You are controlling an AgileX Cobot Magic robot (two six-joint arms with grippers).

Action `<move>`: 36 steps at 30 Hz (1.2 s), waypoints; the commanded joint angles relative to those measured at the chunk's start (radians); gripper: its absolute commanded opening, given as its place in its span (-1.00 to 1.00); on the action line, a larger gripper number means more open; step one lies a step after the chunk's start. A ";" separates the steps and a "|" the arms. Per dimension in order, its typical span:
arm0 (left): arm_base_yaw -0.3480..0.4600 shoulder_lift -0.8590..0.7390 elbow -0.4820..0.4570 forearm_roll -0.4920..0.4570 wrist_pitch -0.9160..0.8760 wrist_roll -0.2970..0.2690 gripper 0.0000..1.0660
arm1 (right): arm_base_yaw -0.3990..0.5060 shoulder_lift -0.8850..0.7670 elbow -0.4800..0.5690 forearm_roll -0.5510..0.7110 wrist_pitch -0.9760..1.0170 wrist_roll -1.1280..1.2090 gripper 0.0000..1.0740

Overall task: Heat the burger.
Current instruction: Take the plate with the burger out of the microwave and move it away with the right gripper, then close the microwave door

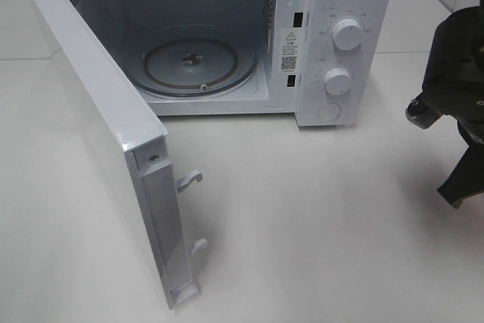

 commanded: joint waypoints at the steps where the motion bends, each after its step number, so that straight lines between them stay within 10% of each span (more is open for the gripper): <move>1: 0.003 -0.012 0.000 -0.002 -0.018 0.000 0.88 | -0.004 -0.002 0.020 -0.053 0.034 0.039 -0.77; 21: 0.003 -0.012 0.000 -0.002 -0.018 0.000 0.88 | -0.044 0.194 0.087 -0.002 -0.082 0.157 -0.66; 36: 0.003 -0.012 0.000 -0.002 -0.018 0.000 0.88 | -0.044 -0.072 -0.043 0.187 -0.147 -0.072 0.11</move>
